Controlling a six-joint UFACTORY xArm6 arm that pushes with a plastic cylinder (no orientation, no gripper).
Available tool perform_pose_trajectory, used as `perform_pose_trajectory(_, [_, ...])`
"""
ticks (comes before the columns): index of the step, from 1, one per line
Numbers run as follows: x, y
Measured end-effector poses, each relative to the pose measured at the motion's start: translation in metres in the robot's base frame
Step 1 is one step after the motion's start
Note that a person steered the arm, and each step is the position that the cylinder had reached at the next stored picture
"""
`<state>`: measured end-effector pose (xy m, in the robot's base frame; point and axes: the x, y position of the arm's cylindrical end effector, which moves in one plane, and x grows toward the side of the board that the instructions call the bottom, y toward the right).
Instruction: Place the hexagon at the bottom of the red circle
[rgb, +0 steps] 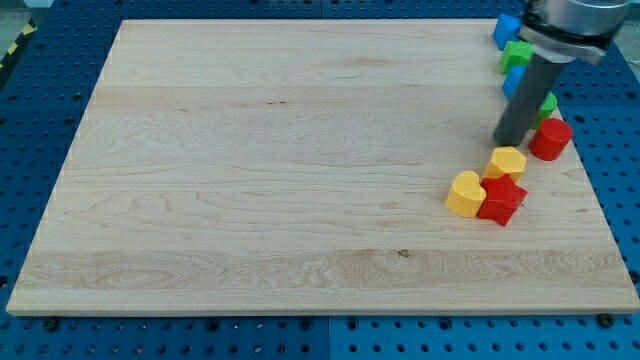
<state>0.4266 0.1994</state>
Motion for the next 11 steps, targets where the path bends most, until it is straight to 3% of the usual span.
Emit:
perform_pose_trajectory(1, [0.007, -0.034])
perform_pose_trajectory(3, [0.05, -0.039])
perform_pose_trajectory(11, [0.049, 0.013])
